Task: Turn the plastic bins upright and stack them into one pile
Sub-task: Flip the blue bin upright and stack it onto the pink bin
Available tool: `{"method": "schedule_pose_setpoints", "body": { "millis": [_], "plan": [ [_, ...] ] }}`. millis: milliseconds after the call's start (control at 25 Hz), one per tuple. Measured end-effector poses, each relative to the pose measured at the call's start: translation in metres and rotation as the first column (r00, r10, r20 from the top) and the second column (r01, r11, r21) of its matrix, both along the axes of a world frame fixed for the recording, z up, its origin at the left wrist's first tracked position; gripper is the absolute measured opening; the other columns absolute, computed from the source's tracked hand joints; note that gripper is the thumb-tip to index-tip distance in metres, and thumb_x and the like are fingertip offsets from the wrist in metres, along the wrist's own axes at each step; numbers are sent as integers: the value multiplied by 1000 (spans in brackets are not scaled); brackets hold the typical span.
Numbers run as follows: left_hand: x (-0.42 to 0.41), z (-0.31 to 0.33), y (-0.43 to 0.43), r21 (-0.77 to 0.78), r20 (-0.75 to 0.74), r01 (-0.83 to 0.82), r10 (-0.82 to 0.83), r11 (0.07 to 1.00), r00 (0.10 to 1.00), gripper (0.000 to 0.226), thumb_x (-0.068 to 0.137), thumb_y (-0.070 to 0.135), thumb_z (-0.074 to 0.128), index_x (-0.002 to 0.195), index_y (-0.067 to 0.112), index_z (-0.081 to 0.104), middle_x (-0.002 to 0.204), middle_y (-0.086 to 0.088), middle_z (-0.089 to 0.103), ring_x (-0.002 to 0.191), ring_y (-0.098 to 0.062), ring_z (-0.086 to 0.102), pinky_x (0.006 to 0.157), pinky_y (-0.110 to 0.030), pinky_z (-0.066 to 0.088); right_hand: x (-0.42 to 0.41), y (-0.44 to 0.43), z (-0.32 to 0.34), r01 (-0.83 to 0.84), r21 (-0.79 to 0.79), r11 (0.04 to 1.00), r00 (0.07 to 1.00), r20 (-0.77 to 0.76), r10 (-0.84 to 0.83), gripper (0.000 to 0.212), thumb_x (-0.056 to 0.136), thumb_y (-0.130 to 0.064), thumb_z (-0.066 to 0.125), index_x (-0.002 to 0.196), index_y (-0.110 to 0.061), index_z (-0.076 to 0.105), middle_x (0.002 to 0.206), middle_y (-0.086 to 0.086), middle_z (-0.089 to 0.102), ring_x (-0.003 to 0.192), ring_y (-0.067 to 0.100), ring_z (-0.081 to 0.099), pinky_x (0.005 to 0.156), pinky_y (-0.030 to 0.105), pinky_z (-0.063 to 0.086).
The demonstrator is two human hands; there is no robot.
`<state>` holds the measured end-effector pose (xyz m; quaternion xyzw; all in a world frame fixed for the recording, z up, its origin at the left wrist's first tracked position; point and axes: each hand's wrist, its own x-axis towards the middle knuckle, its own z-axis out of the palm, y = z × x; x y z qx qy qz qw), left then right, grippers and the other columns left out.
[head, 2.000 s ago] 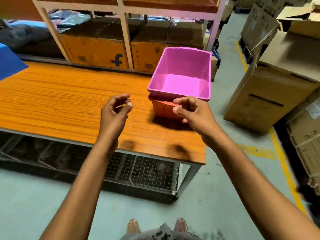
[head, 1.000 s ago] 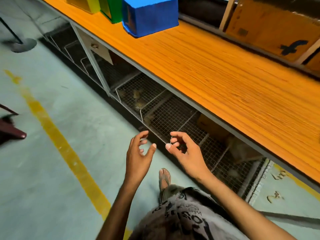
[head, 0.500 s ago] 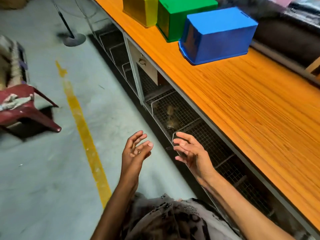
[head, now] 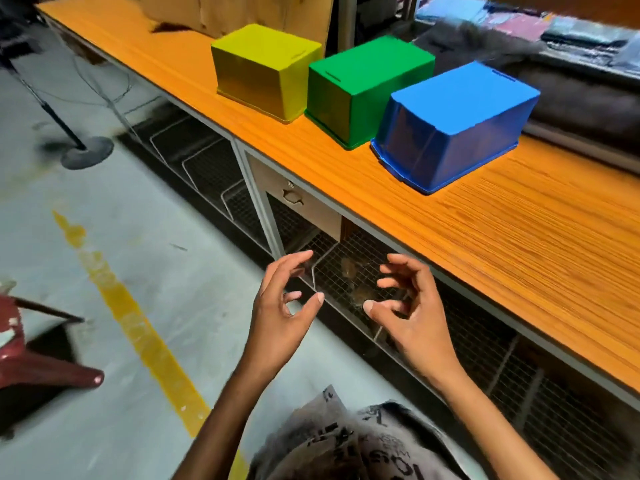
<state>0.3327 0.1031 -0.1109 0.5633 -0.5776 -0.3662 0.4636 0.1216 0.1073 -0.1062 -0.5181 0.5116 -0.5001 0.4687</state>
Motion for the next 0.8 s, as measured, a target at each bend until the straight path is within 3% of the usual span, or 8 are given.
{"method": "schedule_pose_setpoints", "body": {
  "millis": [200, 360, 480, 600, 800],
  "plan": [
    [30, 5, -91, 69, -99, 192, -185, 979, 978, 60, 89, 5, 76, 134, 41, 58, 137, 12, 54, 127, -6, 57, 92, -30, 60, 25, -54, 14, 177, -38, 983, 979, -97, -180, 65, 81, -5, 83, 132, -33, 53, 125, -11, 62, 115, 13, 62, 85, 35, 59],
    [21, 1, -176, 74, -98, 305, -297, 949, 950, 60, 90, 11, 77, 135, 45, 57, 136, 10, 56, 126, -6, 57, 89, -25, 59, 21, -112, 10, 304, -82, 949, 931, -187, -315, 65, 81, -11, 84, 134, -33, 52, 129, -14, 60, 116, 11, 62, 83, 29, 57],
    [6, 0, -237, 61, -61, 364, -360, 930, 931, 62, 87, 16, 80, 137, 42, 55, 137, 14, 56, 124, -5, 57, 85, -25, 60, 17, -166, 1, 418, -121, 900, 878, -202, -435, 60, 82, -10, 82, 132, -30, 54, 129, -13, 60, 114, 12, 62, 81, 40, 59],
    [-10, 3, -293, 74, -35, 413, -412, 908, 911, 63, 85, 21, 82, 135, 47, 54, 135, 18, 56, 121, -3, 57, 87, -36, 60, 12, -215, -7, 555, -105, 826, 810, -160, -564, 53, 85, -10, 79, 129, -28, 55, 131, -10, 60, 114, 11, 62, 78, 50, 59],
    [-44, -4, -376, 96, -30, 455, -454, 885, 890, 67, 84, 22, 83, 141, 39, 52, 139, 14, 56, 119, -6, 57, 87, -47, 59, -3, -267, -28, 768, -55, 638, 626, -146, -766, 54, 81, -3, 78, 125, -26, 56, 130, -3, 59, 112, 11, 61, 77, 49, 60]
  ]
}}
